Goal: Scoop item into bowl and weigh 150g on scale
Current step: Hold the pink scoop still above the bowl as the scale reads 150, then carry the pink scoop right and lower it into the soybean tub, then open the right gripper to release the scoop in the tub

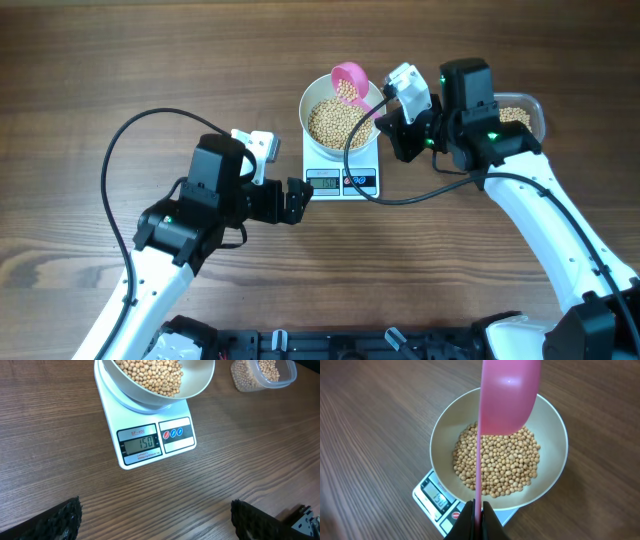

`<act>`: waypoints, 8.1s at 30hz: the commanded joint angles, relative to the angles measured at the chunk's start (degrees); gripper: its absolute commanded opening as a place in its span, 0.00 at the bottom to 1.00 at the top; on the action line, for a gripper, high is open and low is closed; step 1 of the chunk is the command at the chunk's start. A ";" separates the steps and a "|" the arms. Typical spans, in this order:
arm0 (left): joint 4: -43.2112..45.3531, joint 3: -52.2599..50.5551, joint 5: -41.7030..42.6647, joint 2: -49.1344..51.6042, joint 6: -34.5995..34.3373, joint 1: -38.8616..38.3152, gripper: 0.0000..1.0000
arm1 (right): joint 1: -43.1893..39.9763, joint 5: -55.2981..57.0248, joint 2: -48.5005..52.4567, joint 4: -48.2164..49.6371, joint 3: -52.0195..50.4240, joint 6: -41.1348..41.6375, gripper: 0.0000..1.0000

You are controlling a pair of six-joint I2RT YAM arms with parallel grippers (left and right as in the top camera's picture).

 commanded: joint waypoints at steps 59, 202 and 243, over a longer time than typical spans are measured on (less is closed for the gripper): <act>0.17 -0.22 0.22 0.00 0.94 -0.22 1.00 | 0.24 -2.19 0.70 1.92 1.40 4.37 0.04; 0.17 -0.22 0.24 0.00 0.94 -0.22 1.00 | -33.77 15.72 -2.05 -17.20 1.01 2.73 0.04; 0.17 -0.22 0.24 0.00 0.94 -0.22 1.00 | -29.38 24.70 -3.15 -11.96 3.78 4.83 1.00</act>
